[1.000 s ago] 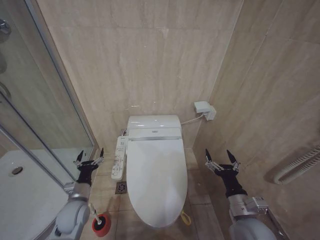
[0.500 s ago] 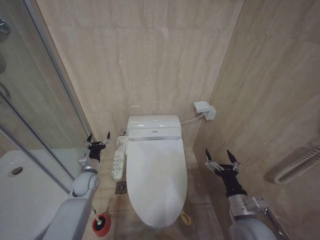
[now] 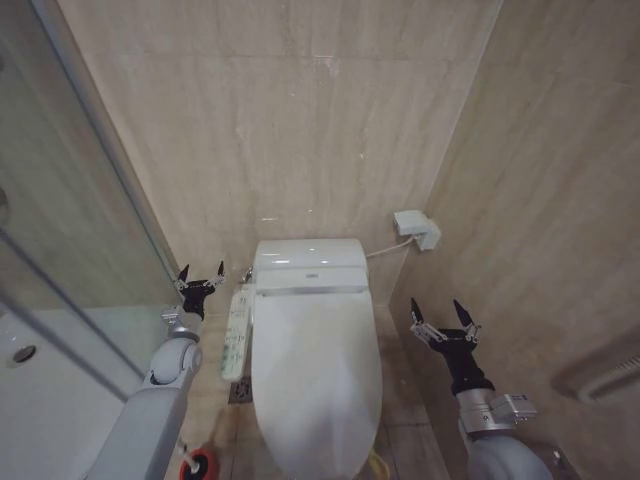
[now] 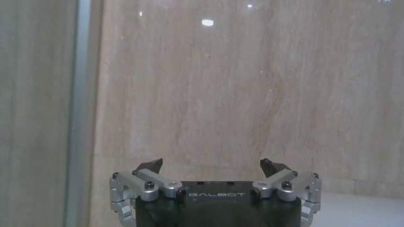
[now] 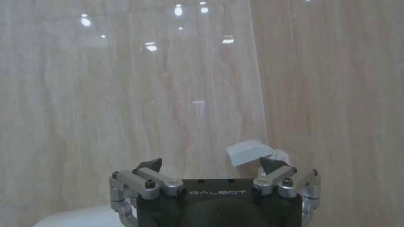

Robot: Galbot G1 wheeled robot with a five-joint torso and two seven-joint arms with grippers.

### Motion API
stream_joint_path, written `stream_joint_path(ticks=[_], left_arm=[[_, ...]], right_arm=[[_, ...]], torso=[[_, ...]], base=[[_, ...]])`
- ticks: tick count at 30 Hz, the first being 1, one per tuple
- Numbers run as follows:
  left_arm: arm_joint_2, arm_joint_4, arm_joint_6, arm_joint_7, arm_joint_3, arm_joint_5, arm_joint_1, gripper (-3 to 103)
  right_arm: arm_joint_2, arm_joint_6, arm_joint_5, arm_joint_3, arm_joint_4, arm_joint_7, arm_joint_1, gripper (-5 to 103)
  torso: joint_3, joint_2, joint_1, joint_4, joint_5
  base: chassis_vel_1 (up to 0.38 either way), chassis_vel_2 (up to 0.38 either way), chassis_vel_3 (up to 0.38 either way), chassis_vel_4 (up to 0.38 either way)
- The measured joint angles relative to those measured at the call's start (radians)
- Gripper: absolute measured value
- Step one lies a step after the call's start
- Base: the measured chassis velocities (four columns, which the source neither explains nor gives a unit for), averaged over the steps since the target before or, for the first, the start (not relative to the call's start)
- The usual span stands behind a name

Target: Open the toilet lid, clean the toilet bowl with a toilet brush, close the toilet lid, and flush.

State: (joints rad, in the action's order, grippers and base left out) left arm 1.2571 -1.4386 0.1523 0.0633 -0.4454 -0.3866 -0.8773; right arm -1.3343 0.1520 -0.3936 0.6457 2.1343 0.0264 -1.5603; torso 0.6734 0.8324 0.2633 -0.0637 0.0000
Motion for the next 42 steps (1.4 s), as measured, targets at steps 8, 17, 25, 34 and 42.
stream_joint_path(ticks=[8, 17, 25, 34, 42], left_arm=[[0.004, 0.011, 0.012, -0.007, -0.005, 0.003, 0.001, 100], [0.007, 0.011, 0.02, -0.012, -0.007, 0.007, -0.008, 100], [0.007, 0.008, 0.025, -0.015, -0.01, 0.008, -0.011, 100], [-0.008, 0.014, 0.037, -0.029, -0.008, 0.007, -0.012, 100], [-0.046, 0.072, 0.103, -0.089, 0.018, -0.001, -0.002, 100]], right_arm=[[0.0, 0.0, 0.0, 0.0, 0.0, 0.0, 0.0, 100], [0.0, 0.0, 0.0, 0.0, 0.0, 0.0, -0.001, 100], [0.0, 0.0, 0.0, 0.0, 0.0, 0.0, 0.0, 100], [0.0, 0.0, 0.0, 0.0, 0.0, 0.0, -0.001, 100], [0.0, 0.0, 0.0, 0.0, 0.0, 0.0, -0.001, 100]], torso=[[0.0, 0.0, -0.001, 0.0003, -0.0001], [-0.001, 0.0, -0.002, -0.0001, -0.0001], [0.0, 0.0, 0.0, 0.0003, -0.0002], [0.0, 0.0, -0.001, 0.0001, -0.0001], [0.0, 0.0, -0.001, 0.0001, -0.0001]], base=[[-0.066, 0.074, 0.03, -0.036], [-0.013, -0.001, 0.007, -0.009], [-0.104, 0.113, 0.099, -0.096], [0.022, -0.014, -0.018, 0.019], [0.0, 0.0, 0.0, 0.0]])
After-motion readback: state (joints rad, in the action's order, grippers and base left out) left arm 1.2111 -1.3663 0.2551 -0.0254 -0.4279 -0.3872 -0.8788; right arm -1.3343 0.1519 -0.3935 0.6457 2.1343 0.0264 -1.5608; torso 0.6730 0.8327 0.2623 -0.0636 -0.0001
